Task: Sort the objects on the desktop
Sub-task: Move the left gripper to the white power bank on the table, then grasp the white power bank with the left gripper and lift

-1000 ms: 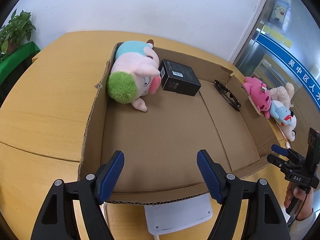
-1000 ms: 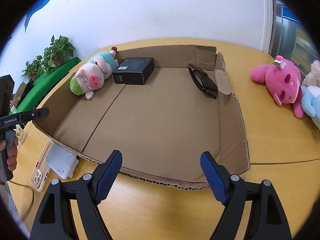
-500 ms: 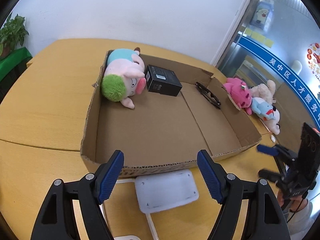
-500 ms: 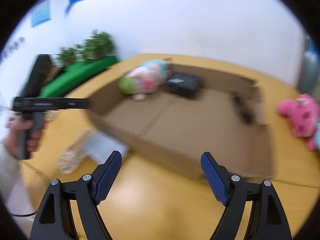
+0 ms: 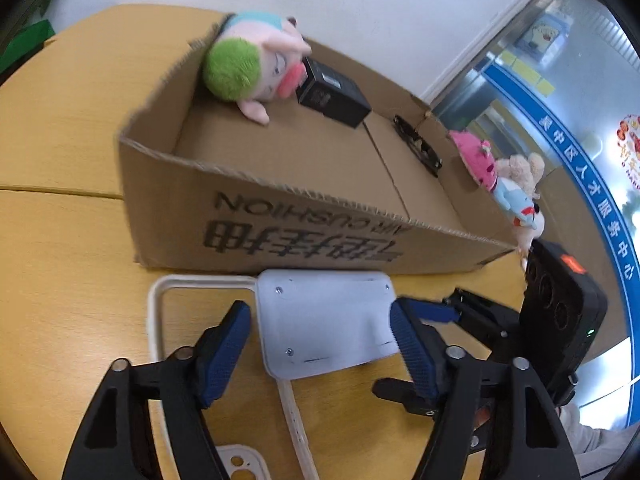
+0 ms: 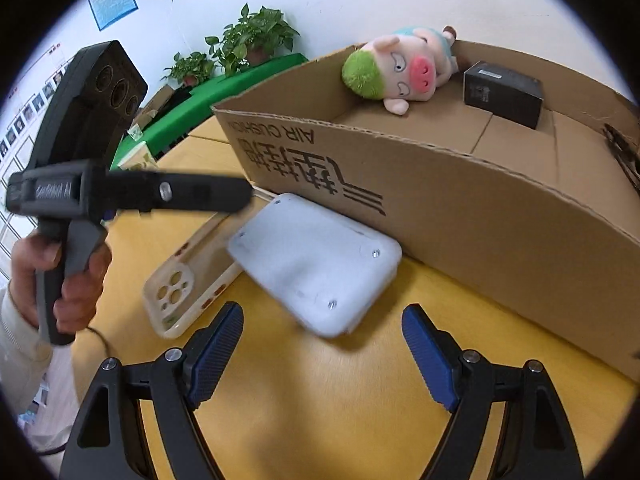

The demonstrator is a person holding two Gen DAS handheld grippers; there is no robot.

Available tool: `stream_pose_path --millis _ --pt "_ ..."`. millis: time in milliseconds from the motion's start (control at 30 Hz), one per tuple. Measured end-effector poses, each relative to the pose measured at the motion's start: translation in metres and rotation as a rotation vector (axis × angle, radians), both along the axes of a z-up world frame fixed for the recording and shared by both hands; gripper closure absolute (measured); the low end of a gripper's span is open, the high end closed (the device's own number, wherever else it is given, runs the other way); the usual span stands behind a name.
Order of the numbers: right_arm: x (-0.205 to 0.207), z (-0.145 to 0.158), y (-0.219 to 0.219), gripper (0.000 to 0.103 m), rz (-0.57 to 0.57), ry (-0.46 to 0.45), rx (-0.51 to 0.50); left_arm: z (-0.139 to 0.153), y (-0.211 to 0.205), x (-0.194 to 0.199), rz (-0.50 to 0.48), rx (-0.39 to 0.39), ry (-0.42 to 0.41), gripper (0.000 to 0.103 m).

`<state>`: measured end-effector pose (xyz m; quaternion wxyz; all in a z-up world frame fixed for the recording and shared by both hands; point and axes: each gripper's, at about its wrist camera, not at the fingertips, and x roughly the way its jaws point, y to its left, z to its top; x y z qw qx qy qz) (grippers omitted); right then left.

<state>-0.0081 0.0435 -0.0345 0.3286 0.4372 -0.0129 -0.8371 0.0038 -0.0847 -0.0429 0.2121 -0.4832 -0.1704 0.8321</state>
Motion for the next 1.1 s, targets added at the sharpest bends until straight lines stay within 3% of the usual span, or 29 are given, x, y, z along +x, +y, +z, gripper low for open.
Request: stream_pose_path --millis 133,367,600,800,933,1100 --pt "-0.003 0.001 -0.011 0.02 0.024 0.035 0.035 0.0 0.016 0.0 -0.004 -0.072 0.009 0.039" --pt "0.024 0.01 0.017 0.024 -0.024 0.062 0.008 0.009 0.047 0.016 -0.058 -0.083 0.002 0.039" --pt "0.058 0.008 0.063 0.024 -0.075 0.049 0.073 0.0 0.091 0.025 -0.178 -0.013 -0.043 0.039" --pt "0.075 0.001 0.078 0.023 -0.062 0.064 0.131 -0.011 0.099 0.027 -0.177 -0.02 -0.083 0.04" --pt "0.077 -0.005 0.063 0.026 -0.031 0.103 0.18 -0.015 0.098 0.026 -0.167 -0.032 -0.092 0.062" --pt "0.072 -0.003 0.067 0.032 -0.095 0.09 0.125 -0.006 0.092 0.032 -0.153 -0.045 -0.073 0.069"
